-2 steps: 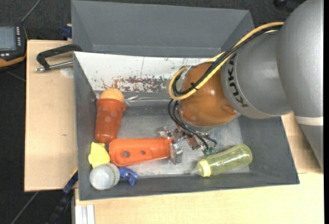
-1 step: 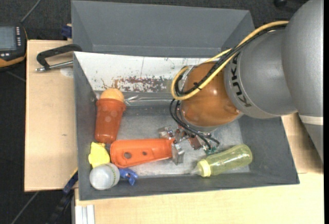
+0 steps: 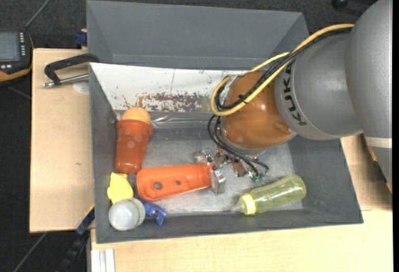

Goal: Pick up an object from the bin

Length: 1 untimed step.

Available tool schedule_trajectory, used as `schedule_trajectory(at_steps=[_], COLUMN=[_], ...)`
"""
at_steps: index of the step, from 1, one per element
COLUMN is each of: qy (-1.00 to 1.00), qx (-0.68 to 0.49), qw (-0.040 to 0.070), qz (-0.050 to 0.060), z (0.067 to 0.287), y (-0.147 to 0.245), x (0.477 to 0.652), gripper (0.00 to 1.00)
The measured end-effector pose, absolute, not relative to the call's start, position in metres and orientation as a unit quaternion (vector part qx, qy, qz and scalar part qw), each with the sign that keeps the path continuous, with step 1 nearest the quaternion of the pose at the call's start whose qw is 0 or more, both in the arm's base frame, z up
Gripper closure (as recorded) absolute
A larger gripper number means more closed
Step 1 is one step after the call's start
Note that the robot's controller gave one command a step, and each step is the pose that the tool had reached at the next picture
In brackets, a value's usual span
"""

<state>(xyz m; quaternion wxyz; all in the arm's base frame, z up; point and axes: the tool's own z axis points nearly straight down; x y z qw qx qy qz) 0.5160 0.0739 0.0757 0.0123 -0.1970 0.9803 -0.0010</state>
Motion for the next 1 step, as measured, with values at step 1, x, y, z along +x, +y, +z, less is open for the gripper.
schedule_trajectory(at_steps=[1], qy=[0.977], qx=[-0.213], qw=[0.013], qz=[-0.001], z=[0.0709], y=[0.0512], x=[0.5418], gripper=[1.0])
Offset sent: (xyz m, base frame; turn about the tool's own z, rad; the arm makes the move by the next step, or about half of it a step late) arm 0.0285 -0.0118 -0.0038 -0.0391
